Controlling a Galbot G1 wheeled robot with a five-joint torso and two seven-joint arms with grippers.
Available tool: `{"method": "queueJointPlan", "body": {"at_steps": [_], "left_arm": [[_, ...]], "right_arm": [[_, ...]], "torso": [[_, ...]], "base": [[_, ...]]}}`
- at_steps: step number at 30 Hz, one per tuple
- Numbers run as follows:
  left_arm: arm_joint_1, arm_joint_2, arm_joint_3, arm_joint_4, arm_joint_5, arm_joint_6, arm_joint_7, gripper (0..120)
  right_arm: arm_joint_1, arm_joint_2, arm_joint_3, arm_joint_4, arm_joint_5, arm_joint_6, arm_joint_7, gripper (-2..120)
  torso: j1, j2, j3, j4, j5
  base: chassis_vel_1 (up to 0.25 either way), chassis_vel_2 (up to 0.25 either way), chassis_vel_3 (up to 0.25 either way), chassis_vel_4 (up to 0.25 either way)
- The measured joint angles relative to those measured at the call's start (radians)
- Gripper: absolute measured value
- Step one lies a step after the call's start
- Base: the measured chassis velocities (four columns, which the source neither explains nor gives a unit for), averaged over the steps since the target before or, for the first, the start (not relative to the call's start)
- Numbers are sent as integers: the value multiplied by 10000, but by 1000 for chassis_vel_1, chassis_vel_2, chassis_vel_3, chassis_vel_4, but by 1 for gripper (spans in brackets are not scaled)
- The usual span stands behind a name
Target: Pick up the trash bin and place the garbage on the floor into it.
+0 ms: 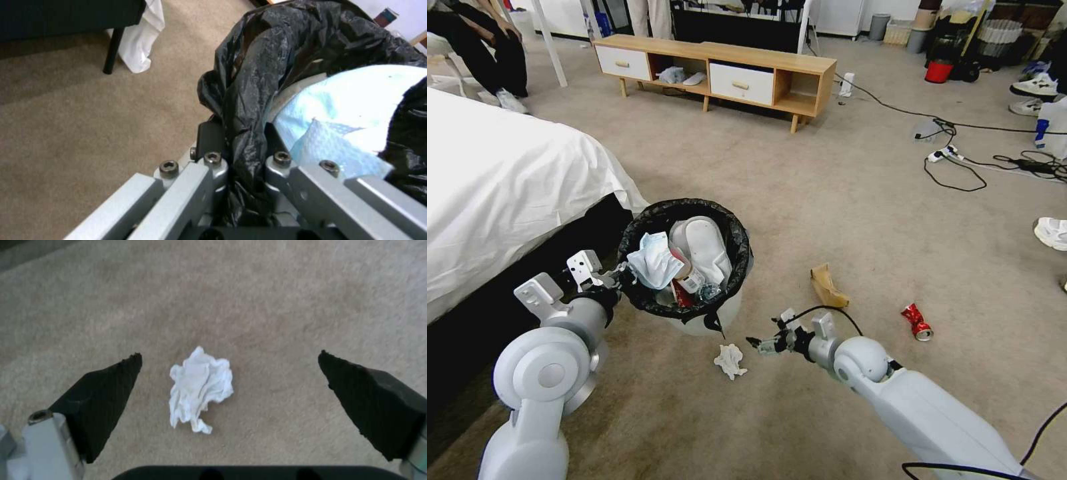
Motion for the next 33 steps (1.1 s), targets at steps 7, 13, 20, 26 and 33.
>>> {"method": "queueJointPlan", "body": {"at_steps": [7,13,20,26,33], "left_arm": [[0,-43,19,-22,8,-5,0,4],[4,-44,20,-26,5,-10,2,4],[76,-16,49,-66,-18,-13,1,4],[150,-73,96,-97,17,-14,5,4],[184,-50,97,-138,23,-14,8,4]], "right_arm": [[151,301,-283,-485,-87,128,50,100],[368,583,-627,-881,-142,248,56,100],[932,925,-1188,-1299,14,273,105,100],[1220,1534,-1453,-1770,33,378,133,100],[1408,2153,-1651,-2543,-128,557,132,100]], "torso": [[0,0,0,0,0],[0,0,0,0,0],[0,0,0,1,1],[0,0,0,1,-2],[0,0,1,2,2]], "base": [[0,0,0,0],[0,0,0,0],[0,0,0,0],[0,0,0,0],[0,0,0,0]]}}
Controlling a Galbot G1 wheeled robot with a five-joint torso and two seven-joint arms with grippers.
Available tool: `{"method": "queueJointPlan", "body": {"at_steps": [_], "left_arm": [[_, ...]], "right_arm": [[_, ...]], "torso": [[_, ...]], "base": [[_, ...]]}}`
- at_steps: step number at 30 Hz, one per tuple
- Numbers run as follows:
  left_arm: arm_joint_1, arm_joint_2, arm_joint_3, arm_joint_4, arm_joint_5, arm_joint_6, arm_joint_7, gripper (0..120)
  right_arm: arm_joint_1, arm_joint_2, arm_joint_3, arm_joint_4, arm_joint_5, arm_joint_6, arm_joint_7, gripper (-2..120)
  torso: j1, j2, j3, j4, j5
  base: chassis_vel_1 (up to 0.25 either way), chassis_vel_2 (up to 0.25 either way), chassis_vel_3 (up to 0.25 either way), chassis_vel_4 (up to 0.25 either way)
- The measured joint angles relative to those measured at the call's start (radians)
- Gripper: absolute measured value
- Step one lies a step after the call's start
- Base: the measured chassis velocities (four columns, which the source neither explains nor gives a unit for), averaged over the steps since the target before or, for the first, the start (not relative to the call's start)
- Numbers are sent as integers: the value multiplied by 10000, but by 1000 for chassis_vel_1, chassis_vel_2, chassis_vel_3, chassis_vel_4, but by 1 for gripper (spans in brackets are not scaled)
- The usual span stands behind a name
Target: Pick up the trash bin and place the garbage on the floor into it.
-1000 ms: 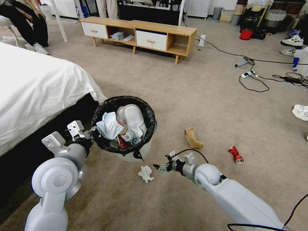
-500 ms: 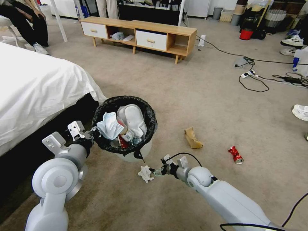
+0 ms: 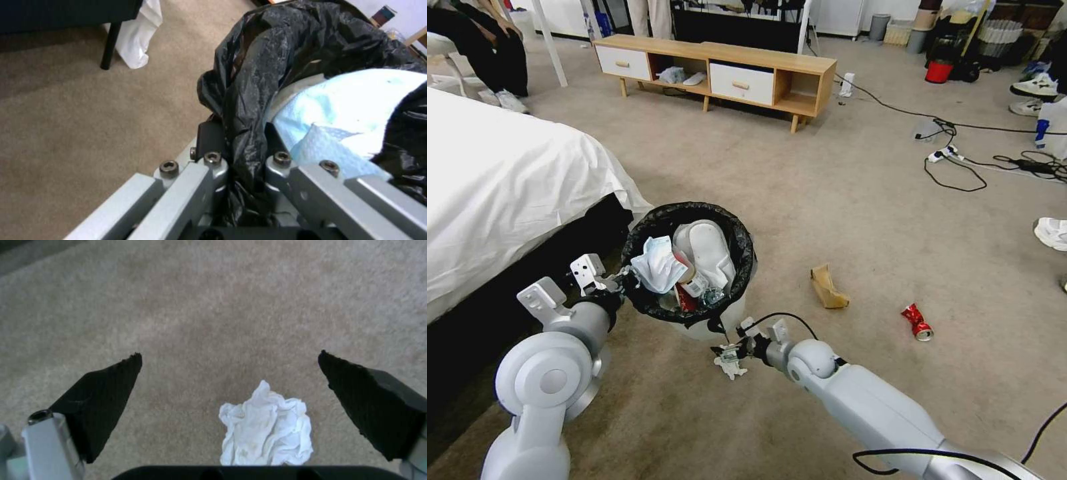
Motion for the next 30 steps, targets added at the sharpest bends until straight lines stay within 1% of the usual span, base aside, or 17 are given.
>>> {"method": "queueJointPlan", "body": {"at_steps": [7,16,30], "left_arm": [[91,-78,20,-16,58,0,42,4],[24,-86,52,32,65,-2,46,4],[-22,-88,54,165,81,-12,58,4]], "right_arm": [[68,142,-44,-621,-161,168,-8,100],[11,126,34,-807,-238,358,-55,100],[93,370,-133,-1666,-422,653,-205,100]], "torso": [[0,0,0,-3,-2],[0,0,-1,-2,-2],[0,0,0,-1,-2]], "base": [[0,0,0,0],[0,0,0,0],[0,0,0,0]]}}
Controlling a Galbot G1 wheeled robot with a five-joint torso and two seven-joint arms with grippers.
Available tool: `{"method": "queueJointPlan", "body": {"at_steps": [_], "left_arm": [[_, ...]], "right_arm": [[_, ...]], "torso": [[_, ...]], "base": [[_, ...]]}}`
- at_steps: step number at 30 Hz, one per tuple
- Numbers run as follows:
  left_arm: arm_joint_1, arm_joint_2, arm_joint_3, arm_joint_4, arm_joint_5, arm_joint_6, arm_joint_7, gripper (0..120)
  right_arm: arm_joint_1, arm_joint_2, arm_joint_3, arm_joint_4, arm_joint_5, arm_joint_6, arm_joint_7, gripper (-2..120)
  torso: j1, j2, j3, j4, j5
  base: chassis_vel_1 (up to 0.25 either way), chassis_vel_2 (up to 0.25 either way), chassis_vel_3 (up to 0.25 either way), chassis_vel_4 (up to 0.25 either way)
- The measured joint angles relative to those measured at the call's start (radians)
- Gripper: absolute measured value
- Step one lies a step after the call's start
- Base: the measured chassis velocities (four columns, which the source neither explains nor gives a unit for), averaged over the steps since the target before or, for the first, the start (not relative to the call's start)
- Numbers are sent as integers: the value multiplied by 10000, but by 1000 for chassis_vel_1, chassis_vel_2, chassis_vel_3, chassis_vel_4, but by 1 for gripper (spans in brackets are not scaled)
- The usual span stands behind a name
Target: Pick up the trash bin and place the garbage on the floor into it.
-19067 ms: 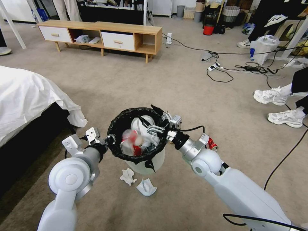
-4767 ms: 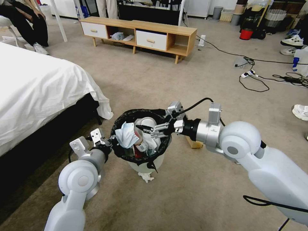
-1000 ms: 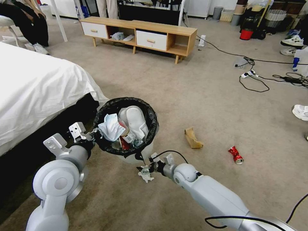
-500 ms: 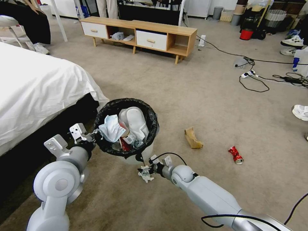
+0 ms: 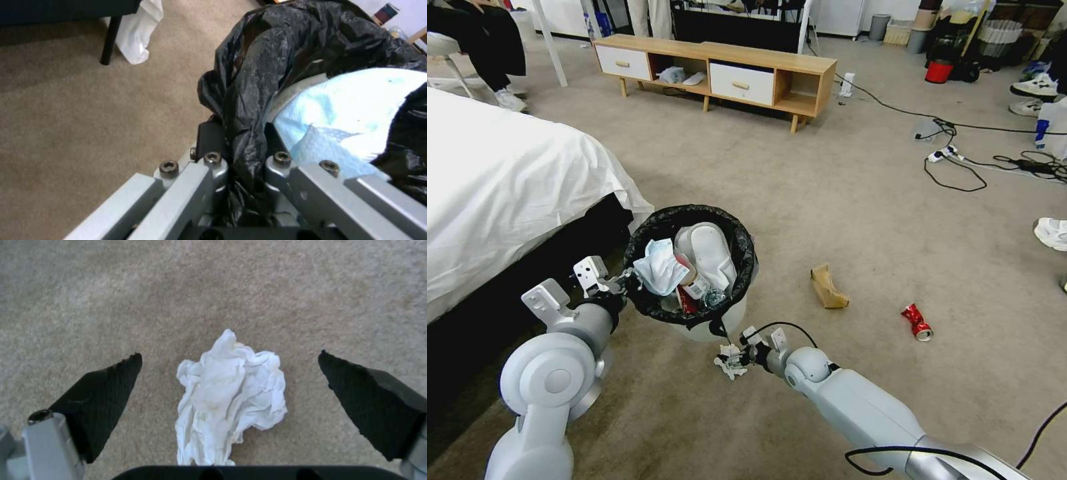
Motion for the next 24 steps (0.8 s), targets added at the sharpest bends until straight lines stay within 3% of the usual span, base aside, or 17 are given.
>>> {"method": "queueJointPlan", "body": {"at_steps": [14,24], "left_arm": [[45,105,-217,-57,-93,-3,-8,4],[54,-16,-123,-39,-19,-6,15,4]], "right_arm": [[-54,305,-209,-685,-192,267,-96,100],[-76,391,-191,-822,-236,362,-121,100]], "torso": [[0,0,0,1,-1],[-1,0,0,-1,0]], "base": [[0,0,0,0],[0,0,0,0]]}}
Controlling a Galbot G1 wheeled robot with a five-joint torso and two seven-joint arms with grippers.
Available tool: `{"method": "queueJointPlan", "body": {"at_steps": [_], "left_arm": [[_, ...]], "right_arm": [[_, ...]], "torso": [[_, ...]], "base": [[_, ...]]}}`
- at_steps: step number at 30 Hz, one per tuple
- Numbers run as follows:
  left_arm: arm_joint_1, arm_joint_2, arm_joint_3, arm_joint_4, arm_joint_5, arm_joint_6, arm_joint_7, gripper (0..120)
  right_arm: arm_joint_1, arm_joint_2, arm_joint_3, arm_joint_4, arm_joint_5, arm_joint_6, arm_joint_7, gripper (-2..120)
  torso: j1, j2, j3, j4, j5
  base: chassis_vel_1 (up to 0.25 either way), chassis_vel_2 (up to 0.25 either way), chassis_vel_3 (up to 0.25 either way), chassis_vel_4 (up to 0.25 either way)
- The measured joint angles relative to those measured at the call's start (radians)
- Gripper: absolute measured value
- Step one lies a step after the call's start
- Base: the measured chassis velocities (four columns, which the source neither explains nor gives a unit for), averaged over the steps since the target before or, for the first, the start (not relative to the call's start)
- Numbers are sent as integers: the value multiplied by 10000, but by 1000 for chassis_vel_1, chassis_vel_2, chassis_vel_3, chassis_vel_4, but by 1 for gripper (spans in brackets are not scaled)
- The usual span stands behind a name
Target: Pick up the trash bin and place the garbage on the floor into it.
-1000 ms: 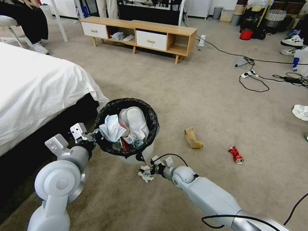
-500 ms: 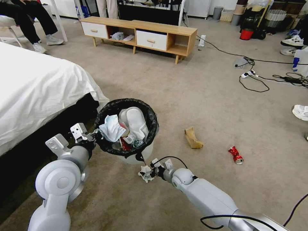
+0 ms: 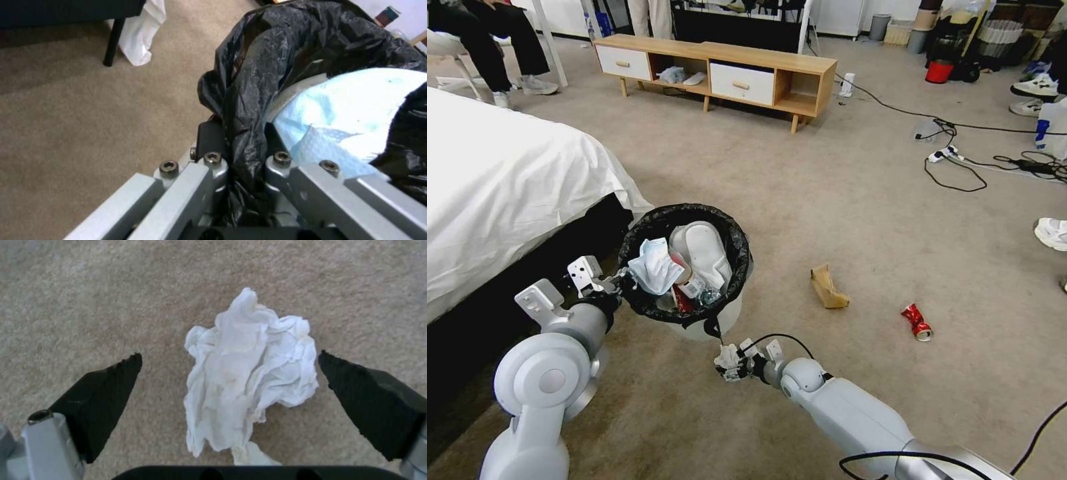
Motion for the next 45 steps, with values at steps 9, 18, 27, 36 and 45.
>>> {"method": "queueJointPlan", "body": {"at_steps": [9,18,27,36,45], "left_arm": [[78,-44,11,-1,65,-3,15,4],[90,-60,53,6,120,-12,23,4],[99,-35,-5,8,127,-15,23,4],[119,-8,-50,-10,126,-23,20,4],[102,-24,-26,-7,132,-31,17,4]], "right_arm": [[177,188,12,-444,-91,172,-96,100],[262,361,59,-929,-224,330,-183,100],[405,527,169,-1364,-354,438,-354,100],[412,623,198,-1579,-652,552,-622,91],[393,593,247,-1569,-724,612,-830,58]], "torso": [[0,0,0,1,0],[0,0,0,1,0],[0,0,0,1,0],[0,0,0,1,0],[0,0,0,1,0]], "base": [[0,0,0,0],[0,0,0,0],[0,0,0,0],[0,0,0,0],[0,0,0,0]]}}
